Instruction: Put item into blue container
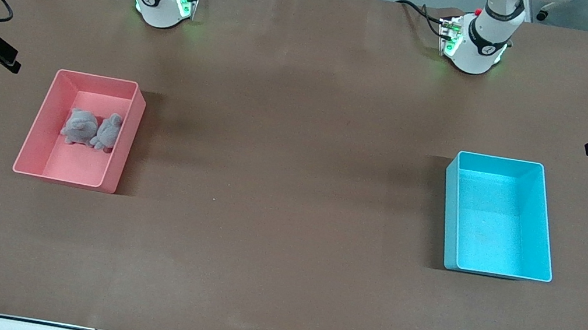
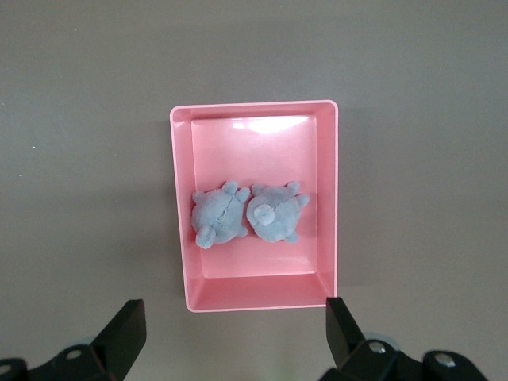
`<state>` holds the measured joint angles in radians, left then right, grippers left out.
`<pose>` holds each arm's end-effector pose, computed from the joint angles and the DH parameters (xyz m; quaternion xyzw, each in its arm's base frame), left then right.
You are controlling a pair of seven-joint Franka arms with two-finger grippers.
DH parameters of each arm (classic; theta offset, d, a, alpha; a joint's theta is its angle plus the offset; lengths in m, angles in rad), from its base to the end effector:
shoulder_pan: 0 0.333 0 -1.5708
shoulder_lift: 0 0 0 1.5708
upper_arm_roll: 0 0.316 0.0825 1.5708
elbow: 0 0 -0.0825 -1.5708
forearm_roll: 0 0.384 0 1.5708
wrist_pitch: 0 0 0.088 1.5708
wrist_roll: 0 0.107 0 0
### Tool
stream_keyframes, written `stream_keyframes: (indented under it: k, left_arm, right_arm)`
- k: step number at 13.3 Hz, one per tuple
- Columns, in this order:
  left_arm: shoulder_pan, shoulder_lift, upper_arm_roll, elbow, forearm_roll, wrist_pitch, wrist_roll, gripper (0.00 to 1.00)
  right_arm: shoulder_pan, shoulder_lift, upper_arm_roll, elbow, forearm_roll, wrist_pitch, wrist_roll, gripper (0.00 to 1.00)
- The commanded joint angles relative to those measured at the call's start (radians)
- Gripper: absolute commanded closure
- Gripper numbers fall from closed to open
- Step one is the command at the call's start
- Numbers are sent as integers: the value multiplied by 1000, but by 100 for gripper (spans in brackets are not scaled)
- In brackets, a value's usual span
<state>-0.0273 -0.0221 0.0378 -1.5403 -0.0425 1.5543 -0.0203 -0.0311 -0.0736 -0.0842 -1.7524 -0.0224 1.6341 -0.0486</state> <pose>0.5464 0.0014 0.6497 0.9995 0.0147 0.0179 0.0217 0.5289 -0.0650 0.5839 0.9992 -0.0322 -0.0231 0.0062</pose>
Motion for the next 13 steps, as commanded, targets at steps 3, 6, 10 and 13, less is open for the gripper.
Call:
stream_keyframes:
  k: [3,6,10,13]
  left_arm:
    - [0,-15,2,3,-4,6,2,0]
    - [0,-15,1,3,-4,6,2,0]
    - [0,-15,2,3,-4,6,2,0]
    - [0,-15,2,2,-5,6,2,0]
  right_arm:
    - [-20,-29,20,-29,-8,4,9,0]
    - [-17,-14,20,23,-10,-2,3,0]
    - [-26,80,17,70,-2,15,6,0]
    - [-52,210,15,114,-4,33,-1,0]
